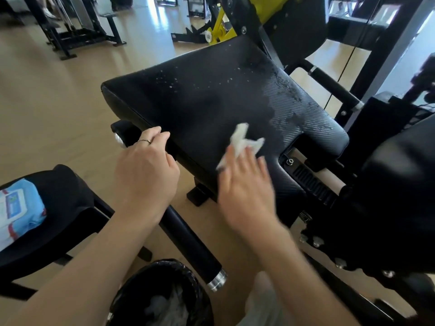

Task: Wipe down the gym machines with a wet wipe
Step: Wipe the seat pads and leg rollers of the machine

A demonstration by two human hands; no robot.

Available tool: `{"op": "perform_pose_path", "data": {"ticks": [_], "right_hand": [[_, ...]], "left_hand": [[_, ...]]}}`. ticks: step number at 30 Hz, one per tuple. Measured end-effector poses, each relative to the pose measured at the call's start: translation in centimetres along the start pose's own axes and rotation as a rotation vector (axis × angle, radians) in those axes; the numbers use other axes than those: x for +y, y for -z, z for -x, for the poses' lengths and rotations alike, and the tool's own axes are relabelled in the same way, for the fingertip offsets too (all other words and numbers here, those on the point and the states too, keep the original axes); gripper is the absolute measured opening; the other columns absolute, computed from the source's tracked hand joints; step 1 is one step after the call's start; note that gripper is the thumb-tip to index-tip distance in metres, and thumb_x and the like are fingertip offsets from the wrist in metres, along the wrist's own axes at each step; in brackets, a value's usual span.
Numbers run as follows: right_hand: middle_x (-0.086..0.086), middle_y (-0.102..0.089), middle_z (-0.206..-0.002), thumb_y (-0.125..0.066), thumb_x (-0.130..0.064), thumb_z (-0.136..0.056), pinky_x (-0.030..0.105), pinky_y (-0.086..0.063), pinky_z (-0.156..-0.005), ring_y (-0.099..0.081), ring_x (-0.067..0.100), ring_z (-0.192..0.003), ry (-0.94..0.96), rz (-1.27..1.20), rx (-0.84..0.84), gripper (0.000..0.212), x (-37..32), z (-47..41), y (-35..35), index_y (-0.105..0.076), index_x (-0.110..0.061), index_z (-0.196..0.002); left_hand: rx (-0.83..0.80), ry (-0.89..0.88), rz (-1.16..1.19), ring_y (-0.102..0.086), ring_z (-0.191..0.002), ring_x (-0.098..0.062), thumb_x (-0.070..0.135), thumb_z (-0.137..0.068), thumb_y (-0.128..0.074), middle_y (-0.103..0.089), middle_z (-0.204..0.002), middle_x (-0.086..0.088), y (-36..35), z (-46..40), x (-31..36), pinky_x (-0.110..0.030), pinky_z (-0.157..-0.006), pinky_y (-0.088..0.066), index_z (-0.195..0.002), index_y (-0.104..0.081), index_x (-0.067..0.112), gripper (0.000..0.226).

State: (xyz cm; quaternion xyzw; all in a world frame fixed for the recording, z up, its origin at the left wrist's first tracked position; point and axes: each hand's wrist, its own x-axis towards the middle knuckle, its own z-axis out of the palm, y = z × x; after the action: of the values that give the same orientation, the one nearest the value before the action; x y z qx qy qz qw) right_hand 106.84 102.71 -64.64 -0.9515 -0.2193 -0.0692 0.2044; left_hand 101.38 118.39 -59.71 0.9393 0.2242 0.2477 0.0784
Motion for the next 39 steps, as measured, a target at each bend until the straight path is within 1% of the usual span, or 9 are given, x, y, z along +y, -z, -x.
{"op": "perform_pose_path", "data": {"ticks": [3,8,14,19,23,29,35,37,39], "right_hand": [[-0.003,-0.006,-0.170,-0.008,-0.038,-0.106,0.040,0.005,-0.128,0.007,0.012,-0.157,0.174,-0.042,-0.061,0.059,-0.4,4.0,0.0,-0.002,-0.023,-0.163],[-0.001,-0.003,-0.172,-0.008,-0.036,-0.108,0.037,0.009,-0.127,0.009,0.011,-0.157,-0.214,-0.028,-0.044,0.059,4.9,-1.9,0.5,-0.001,-0.021,-0.163],[0.005,-0.015,-0.168,-0.017,-0.034,-0.108,0.039,-0.003,-0.127,0.000,0.016,-0.158,-0.027,0.001,0.074,0.058,2.1,10.4,-1.4,-0.016,-0.015,-0.163],[0.004,0.001,-0.171,0.002,-0.044,-0.103,0.034,0.012,-0.126,0.012,0.015,-0.157,-0.159,0.010,-0.022,0.066,4.2,3.7,-0.1,0.000,-0.018,-0.163],[0.015,0.004,-0.170,-0.007,-0.042,-0.107,0.038,0.008,-0.127,0.011,0.020,-0.157,-0.333,-0.009,-0.094,0.065,3.9,-2.7,0.9,0.002,-0.007,-0.162],[0.002,0.020,-0.166,0.009,-0.049,-0.100,0.032,0.017,-0.124,0.029,0.012,-0.151,-0.154,0.039,-0.127,0.067,-1.6,7.0,0.0,0.015,-0.019,-0.160],[0.006,0.011,-0.171,-0.008,-0.040,-0.108,0.032,0.012,-0.125,0.018,0.016,-0.155,-0.376,-0.081,-0.213,0.061,1.6,-6.1,2.2,0.006,-0.017,-0.163],[0.011,0.007,-0.171,-0.014,-0.037,-0.110,0.038,0.007,-0.127,0.013,0.021,-0.157,-0.463,-0.115,-0.210,0.062,0.1,-9.3,2.3,0.002,-0.010,-0.163],[0.008,0.012,-0.170,-0.014,-0.036,-0.109,0.037,0.008,-0.127,0.018,0.020,-0.156,-0.363,-0.115,-0.240,0.062,-3.6,-8.4,1.8,0.009,-0.012,-0.162]], "left_hand": [[-0.010,-0.021,-0.029,-0.062,-0.119,-0.030,0.013,-0.097,-0.048,-0.052,-0.151,-0.004,-0.2,0.1,-0.1,-0.043,-0.095,-0.050,-0.140,-0.058,0.014,0.045],[-0.022,-0.096,-0.090,-0.056,-0.129,-0.033,0.015,-0.096,-0.048,-0.054,-0.148,-0.012,-0.2,0.3,-0.2,-0.048,-0.107,-0.044,-0.140,-0.057,0.010,0.045],[-0.011,-0.206,-0.123,-0.047,-0.138,-0.032,0.013,-0.096,-0.050,-0.053,-0.147,-0.013,-0.2,0.0,-0.3,-0.048,-0.116,-0.035,-0.142,-0.056,0.010,0.046],[-0.118,-0.338,-0.188,-0.039,-0.145,-0.030,0.021,-0.101,-0.044,-0.047,-0.152,-0.016,-0.4,-0.9,-0.2,-0.045,-0.122,-0.027,-0.146,-0.051,0.008,0.047],[-0.199,-0.355,-0.209,-0.044,-0.138,-0.033,0.033,-0.102,-0.042,-0.049,-0.147,-0.017,0.5,-2.6,0.7,-0.045,-0.113,-0.037,-0.140,-0.054,0.007,0.047],[-0.432,-0.453,-0.344,-0.035,-0.130,-0.023,0.061,-0.094,-0.050,-0.033,-0.143,-0.001,1.9,-5.4,1.2,-0.034,-0.082,-0.051,-0.131,-0.040,0.021,0.056],[-0.657,-0.512,-0.283,-0.015,-0.146,-0.020,0.053,-0.098,-0.050,-0.017,-0.156,0.003,4.3,-6.8,-0.7,-0.028,-0.089,-0.051,-0.148,-0.028,0.025,0.061],[-0.703,-0.529,-0.279,-0.022,-0.142,-0.019,0.051,-0.098,-0.052,-0.022,-0.151,0.004,5.1,-8.1,-0.8,-0.026,-0.082,-0.050,-0.147,-0.030,0.026,0.059],[-0.729,-0.547,-0.287,-0.036,-0.132,-0.020,0.051,-0.097,-0.055,-0.031,-0.143,0.001,5.4,-9.7,-0.2,-0.030,-0.087,-0.048,-0.139,-0.036,0.025,0.053]]}}
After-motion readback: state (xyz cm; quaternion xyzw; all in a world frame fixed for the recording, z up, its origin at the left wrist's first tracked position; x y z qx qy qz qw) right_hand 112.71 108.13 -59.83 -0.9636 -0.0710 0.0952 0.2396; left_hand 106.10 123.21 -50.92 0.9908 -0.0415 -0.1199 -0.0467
